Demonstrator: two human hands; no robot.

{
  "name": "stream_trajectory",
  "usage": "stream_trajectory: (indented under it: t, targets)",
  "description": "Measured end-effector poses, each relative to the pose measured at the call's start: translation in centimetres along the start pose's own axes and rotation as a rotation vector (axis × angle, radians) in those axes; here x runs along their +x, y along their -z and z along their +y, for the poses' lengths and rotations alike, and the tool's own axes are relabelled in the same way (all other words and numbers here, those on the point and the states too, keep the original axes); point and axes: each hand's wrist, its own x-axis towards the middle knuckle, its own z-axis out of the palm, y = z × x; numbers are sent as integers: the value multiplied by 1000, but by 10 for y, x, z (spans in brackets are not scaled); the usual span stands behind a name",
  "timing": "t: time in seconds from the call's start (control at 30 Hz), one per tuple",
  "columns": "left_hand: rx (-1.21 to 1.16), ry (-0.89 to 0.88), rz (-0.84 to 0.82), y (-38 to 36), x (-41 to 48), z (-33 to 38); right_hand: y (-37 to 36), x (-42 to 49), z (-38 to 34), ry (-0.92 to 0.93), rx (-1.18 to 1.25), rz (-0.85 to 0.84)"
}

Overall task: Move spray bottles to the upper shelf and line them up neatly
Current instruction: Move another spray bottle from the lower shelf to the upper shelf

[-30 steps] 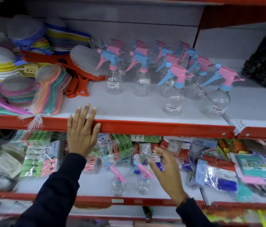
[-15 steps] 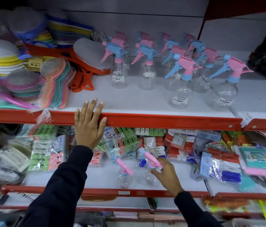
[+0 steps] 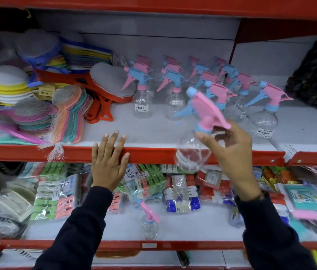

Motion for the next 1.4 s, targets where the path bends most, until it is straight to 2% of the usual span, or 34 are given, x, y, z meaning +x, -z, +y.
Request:
stream_trajectory:
  t: [0.17, 0.47, 0.93, 1.03, 1.17, 1.27, 1.4]
  targets:
    - [1, -3, -6, -1, 0, -1, -35, 53, -3, 43, -44, 152]
    - [-5, -13, 29, -2, 0, -2, -86, 84, 51, 22, -210, 247]
    - [-6, -22, 64, -5, 1, -3, -93, 88, 53, 71, -366, 261]
    - [-3, -19, 49, -5, 1, -3, -91, 86, 52, 38, -348, 212]
    - [2, -38, 42, -1, 0, -4, -86, 66, 44, 22, -290, 239]
    - [16, -60, 28, 3, -1, -11, -85, 20, 39, 99, -171, 287]
    - [17, -12, 40, 9, -1, -36, -93, -64, 64, 148, -168, 92]
